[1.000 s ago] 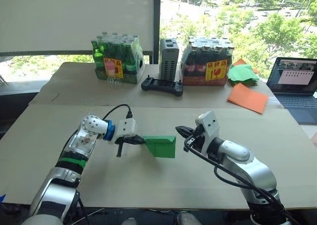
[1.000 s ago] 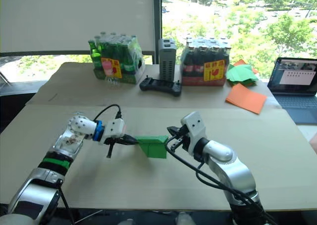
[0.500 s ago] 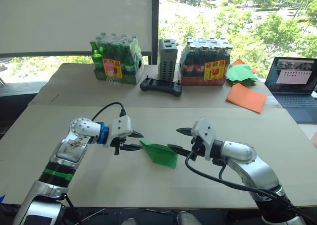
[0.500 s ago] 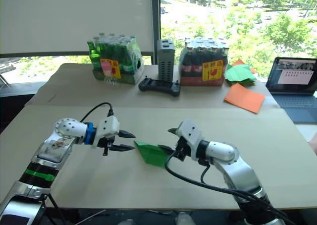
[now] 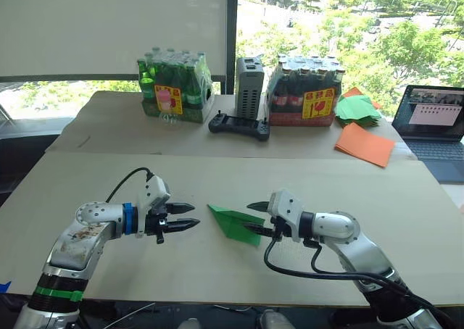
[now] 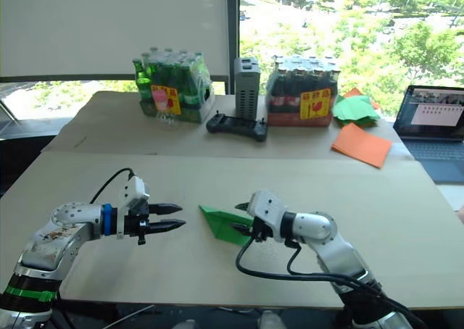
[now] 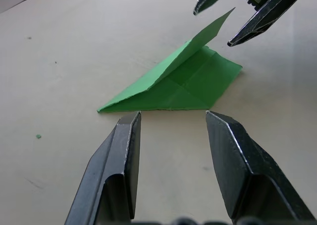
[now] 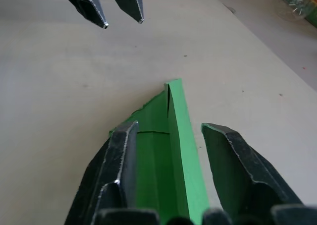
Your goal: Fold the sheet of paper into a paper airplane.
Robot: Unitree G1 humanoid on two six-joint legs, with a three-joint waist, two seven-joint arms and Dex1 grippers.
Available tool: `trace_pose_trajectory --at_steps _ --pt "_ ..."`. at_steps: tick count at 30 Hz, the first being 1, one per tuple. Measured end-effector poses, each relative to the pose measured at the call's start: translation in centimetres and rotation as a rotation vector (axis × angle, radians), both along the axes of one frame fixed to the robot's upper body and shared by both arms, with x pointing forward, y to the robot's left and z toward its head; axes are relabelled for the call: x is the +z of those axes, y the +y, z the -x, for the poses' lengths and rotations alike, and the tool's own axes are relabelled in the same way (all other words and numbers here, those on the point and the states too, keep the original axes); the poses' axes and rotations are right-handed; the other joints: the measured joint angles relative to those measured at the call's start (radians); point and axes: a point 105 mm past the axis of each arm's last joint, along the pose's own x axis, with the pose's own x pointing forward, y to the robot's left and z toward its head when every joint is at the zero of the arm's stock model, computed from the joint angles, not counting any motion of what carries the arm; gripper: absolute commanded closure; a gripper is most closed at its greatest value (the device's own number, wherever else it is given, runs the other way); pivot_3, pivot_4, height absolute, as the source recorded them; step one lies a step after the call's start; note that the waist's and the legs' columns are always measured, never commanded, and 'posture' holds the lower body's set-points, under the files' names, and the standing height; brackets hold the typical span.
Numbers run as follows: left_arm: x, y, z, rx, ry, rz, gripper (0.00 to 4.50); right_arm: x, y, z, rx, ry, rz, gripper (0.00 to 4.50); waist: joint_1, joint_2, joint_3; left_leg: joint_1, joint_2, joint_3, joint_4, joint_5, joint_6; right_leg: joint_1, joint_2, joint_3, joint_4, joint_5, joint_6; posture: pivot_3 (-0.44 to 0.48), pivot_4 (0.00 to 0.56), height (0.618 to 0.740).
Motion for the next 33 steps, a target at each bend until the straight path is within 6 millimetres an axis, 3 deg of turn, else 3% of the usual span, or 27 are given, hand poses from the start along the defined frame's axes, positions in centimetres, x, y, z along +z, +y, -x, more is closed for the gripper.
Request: trace_pose_trajectory --at_steps 4,14,22,33 --pt "0.1 0.1 -0.1 0.015 -0.004 0.004 2.32 -0.6 0.1 -0.1 0.019 0.016 -0.014 4.45 -0.003 0.0 0.0 0.0 0.0 0.0 0.0 0.0 0.0 0.0 0.0 0.0 0.0 0.0 0.0 0.0 0.15 0.74" --pt "0.3 1.6 -0.4 0.08 0.03 0.078 2.32 -1.0 1.2 1.0 0.227 -0.092 0.08 4.45 -0.003 0.0 0.0 0.0 0.0 0.0 0.0 0.0 0.0 0.0 0.0 0.0 0.0 0.0 0.0 0.0 0.15 0.74" --pt "0.5 2.2 -0.5 0.116 0.048 0.112 2.32 -1.0 3.2 1.9 0.339 -0.153 0.099 4.45 -0.003 0.0 0.0 0.0 0.0 0.0 0.0 0.0 0.0 0.0 0.0 0.0 0.0 0.0 0.0 0.0 0.15 0.74" --pt "0.4 1.7 0.1 0.096 0.078 0.109 2.32 -1.9 2.5 1.2 0.345 -0.141 0.161 4.45 -0.003 0.0 0.0 0.0 0.0 0.0 0.0 0.0 0.0 0.0 0.0 0.0 0.0 0.0 0.0 0.0 0.15 0.74"
